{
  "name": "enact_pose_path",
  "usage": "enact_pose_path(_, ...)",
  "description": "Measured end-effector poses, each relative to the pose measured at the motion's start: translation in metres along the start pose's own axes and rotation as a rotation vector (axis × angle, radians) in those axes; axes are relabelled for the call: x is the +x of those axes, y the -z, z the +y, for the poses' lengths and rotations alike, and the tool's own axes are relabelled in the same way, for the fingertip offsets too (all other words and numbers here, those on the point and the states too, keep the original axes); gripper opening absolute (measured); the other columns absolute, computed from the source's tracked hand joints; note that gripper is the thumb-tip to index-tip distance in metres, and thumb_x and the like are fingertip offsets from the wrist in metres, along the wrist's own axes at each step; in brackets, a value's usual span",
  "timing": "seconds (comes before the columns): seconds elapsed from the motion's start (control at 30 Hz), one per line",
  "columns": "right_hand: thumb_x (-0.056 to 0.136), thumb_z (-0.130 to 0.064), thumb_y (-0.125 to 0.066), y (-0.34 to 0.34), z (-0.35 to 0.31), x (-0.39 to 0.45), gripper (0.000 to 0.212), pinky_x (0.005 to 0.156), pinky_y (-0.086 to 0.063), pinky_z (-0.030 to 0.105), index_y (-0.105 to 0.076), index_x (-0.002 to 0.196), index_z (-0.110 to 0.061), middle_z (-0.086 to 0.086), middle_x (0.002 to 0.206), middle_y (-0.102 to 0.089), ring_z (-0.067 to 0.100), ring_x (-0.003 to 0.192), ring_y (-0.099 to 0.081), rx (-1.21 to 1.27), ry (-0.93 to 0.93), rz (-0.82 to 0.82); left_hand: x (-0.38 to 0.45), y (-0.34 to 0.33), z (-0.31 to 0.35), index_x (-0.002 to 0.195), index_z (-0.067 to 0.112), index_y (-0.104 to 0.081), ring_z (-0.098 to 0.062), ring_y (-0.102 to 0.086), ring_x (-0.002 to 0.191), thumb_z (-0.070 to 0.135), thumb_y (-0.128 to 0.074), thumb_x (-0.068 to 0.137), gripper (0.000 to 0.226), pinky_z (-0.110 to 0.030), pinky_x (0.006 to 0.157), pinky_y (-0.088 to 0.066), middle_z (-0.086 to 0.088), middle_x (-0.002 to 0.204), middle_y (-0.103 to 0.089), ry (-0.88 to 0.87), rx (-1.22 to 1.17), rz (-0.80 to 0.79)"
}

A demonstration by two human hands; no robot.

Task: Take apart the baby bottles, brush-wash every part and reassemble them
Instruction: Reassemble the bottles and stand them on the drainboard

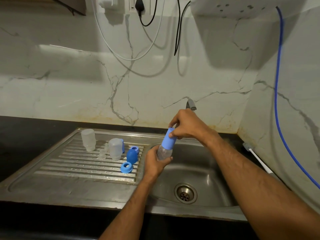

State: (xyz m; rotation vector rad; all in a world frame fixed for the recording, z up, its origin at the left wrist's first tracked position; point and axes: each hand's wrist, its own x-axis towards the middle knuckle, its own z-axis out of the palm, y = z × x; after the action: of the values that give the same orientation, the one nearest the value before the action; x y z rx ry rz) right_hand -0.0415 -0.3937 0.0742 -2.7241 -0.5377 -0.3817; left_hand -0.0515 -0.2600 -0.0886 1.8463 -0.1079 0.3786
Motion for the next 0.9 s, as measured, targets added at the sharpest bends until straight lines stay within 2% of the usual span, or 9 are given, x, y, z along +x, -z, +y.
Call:
enact_pose_path(0.07,0.077,-0.027,-0.086,-0.004,0.000,0.006,0.026,0.054,-0.055,0.018,-0.078,0.089,-0.006,-0.001,0.062,-0.068,0.007,0.046,-0.067,0.023,-0.027,0.026,0.005,0.001,0.001,0.118,0.013,-0.062,0.002,-0.057,0.078,0.009,-0.083,0.078,0.045,-0.007,0.061,-0.043,0.005,0.095,-0.061,0.011,-0.009,0.006)
enact_pose_path(0.17,0.082,-0.041,-0.083,-0.011,0.004,0.014,0.040,0.043,-0.049,0.018,-0.070,0.074,-0.004,0.003,0.059,-0.065,0.011,0.040,-0.063,0.014,-0.066,0.072,0.014,-0.002,0.000,0.121,0.013,-0.061,0.003,-0.055,0.077,0.010,-0.083,0.079,0.047,-0.008,0.061,-0.041,0.004,0.098,-0.061,0.019,-0.004,0.008)
enact_pose_path(0.37,0.082,-0.057,-0.078,-0.012,0.010,0.036,0.053,0.052,-0.047,0.031,-0.055,0.064,-0.012,0.001,0.059,-0.055,0.014,0.051,-0.052,-0.088,-0.096,0.098,0.040,-0.006,-0.003,0.122,0.013,-0.061,0.002,-0.056,0.078,0.013,-0.082,0.080,0.047,-0.009,0.063,-0.042,0.004,0.098,-0.062,0.025,0.014,0.016)
enact_pose_path(0.43,0.082,-0.059,-0.076,-0.013,0.016,0.044,0.050,0.053,-0.041,0.024,-0.061,0.071,-0.012,-0.002,0.064,-0.056,0.011,0.057,-0.053,-0.082,-0.072,0.080,0.048,-0.010,-0.003,0.122,0.016,-0.061,-0.004,-0.059,0.083,0.016,-0.082,0.080,0.047,-0.019,0.071,-0.048,0.003,0.099,-0.063,0.036,0.003,0.011)
enact_pose_path(0.5,0.081,-0.057,-0.078,-0.012,0.025,0.053,0.050,0.063,-0.049,0.022,-0.073,0.098,-0.011,-0.002,0.081,-0.065,0.012,0.074,-0.063,0.019,-0.034,0.043,0.059,-0.014,-0.001,0.119,0.019,-0.060,-0.010,-0.063,0.088,0.018,-0.082,0.081,0.044,-0.023,0.076,-0.052,0.002,0.101,-0.066,0.038,-0.003,0.007)
enact_pose_path(0.57,0.081,-0.048,-0.082,-0.011,0.031,0.061,0.057,0.083,-0.055,0.027,-0.069,0.127,-0.015,0.001,0.110,-0.070,0.015,0.098,-0.066,0.082,0.016,-0.009,0.071,-0.014,0.003,0.113,0.022,-0.058,-0.005,-0.062,0.084,0.015,-0.082,0.080,0.041,-0.014,0.069,-0.049,0.007,0.095,-0.064,0.023,-0.038,0.020)
enact_pose_path(0.63,0.084,-0.028,-0.082,-0.013,0.034,0.071,0.052,0.088,-0.052,0.025,-0.066,0.132,-0.016,0.002,0.127,-0.068,0.014,0.107,-0.063,0.079,0.071,-0.049,0.083,-0.013,0.002,0.109,0.023,-0.056,-0.001,-0.059,0.078,0.010,-0.084,0.079,0.043,-0.006,0.059,-0.046,0.012,0.088,-0.060,0.004,-0.046,0.042)
enact_pose_path(0.77,0.080,-0.017,-0.082,-0.014,0.036,0.088,0.043,0.083,-0.057,0.029,-0.072,0.122,-0.012,0.006,0.116,-0.072,0.016,0.095,-0.066,0.054,0.055,-0.005,0.103,-0.014,-0.003,0.119,0.015,-0.061,0.000,-0.059,0.079,0.013,-0.086,0.077,0.049,-0.007,0.060,-0.044,0.006,0.097,-0.062,-0.019,-0.001,0.056)
enact_pose_path(0.9,0.077,-0.047,-0.085,-0.022,0.035,0.102,0.042,0.057,-0.057,0.027,-0.071,0.083,-0.008,0.005,0.075,-0.069,0.014,0.058,-0.067,0.027,-0.042,0.094,0.116,-0.016,-0.009,0.116,0.018,-0.061,-0.006,-0.062,0.084,0.015,-0.087,0.076,0.048,-0.009,0.067,-0.045,0.006,0.098,-0.063,-0.026,-0.013,0.064)
